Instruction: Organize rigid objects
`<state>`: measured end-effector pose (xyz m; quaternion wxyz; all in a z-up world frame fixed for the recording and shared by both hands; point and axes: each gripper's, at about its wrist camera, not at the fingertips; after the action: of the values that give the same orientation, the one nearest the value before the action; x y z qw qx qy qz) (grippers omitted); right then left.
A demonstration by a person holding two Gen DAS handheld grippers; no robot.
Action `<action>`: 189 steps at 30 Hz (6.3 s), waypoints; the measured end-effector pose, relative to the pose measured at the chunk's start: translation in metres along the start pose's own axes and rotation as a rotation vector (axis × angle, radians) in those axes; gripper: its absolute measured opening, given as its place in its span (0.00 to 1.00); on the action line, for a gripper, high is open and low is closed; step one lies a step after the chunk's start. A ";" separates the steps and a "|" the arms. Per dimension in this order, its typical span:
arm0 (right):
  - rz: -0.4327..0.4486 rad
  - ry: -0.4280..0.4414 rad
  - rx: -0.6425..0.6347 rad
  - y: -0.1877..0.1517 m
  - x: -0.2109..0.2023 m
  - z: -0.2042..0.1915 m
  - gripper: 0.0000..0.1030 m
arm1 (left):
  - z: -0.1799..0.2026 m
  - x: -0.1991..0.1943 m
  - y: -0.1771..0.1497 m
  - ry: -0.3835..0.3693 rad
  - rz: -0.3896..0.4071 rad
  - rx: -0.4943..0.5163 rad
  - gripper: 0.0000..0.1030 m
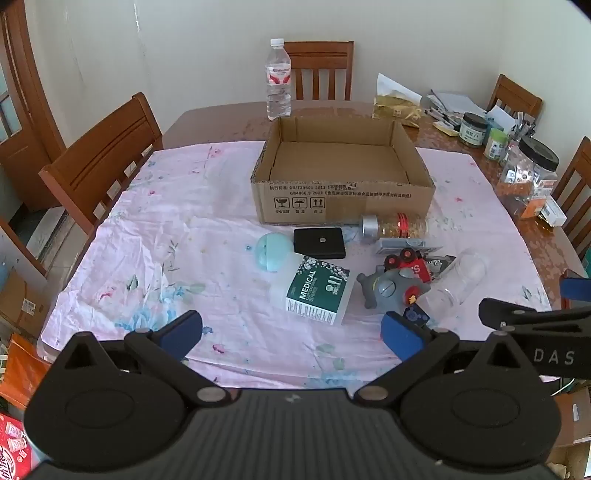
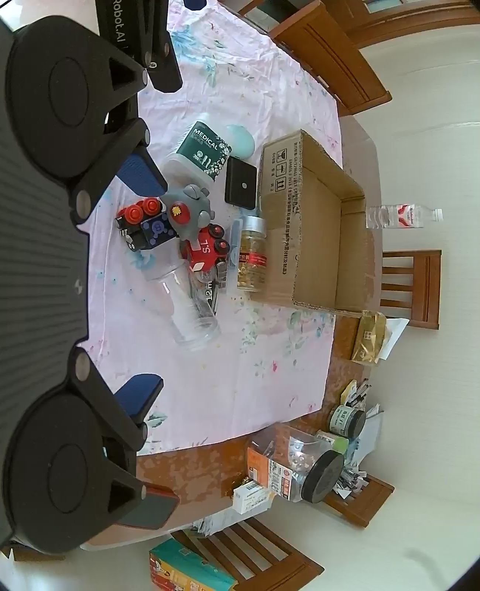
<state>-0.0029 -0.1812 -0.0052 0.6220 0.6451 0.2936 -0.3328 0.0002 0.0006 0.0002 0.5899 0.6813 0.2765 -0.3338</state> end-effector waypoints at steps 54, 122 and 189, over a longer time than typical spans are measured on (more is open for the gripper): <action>0.014 -0.013 0.000 0.005 -0.007 -0.007 1.00 | -0.003 -0.007 0.003 -0.003 0.014 0.001 0.99; -0.048 0.112 0.022 -0.056 0.064 0.030 1.00 | 0.003 0.076 -0.010 -0.098 0.000 0.237 1.00; -0.141 0.063 -0.339 0.021 0.153 0.035 1.00 | -0.028 0.147 -0.003 -0.030 -0.080 0.022 0.82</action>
<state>0.1040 -0.2230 -0.1140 0.6874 0.5188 0.4095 -0.3010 0.0934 0.0264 -0.1140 0.5725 0.6712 0.2908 -0.3703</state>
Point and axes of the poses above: each gripper's, at about its wrist camera, not at the fingertips, and x roughly the way its jaws point, z to its right, y to its top, and after that the axes turned 5 degrees about x, right-handed
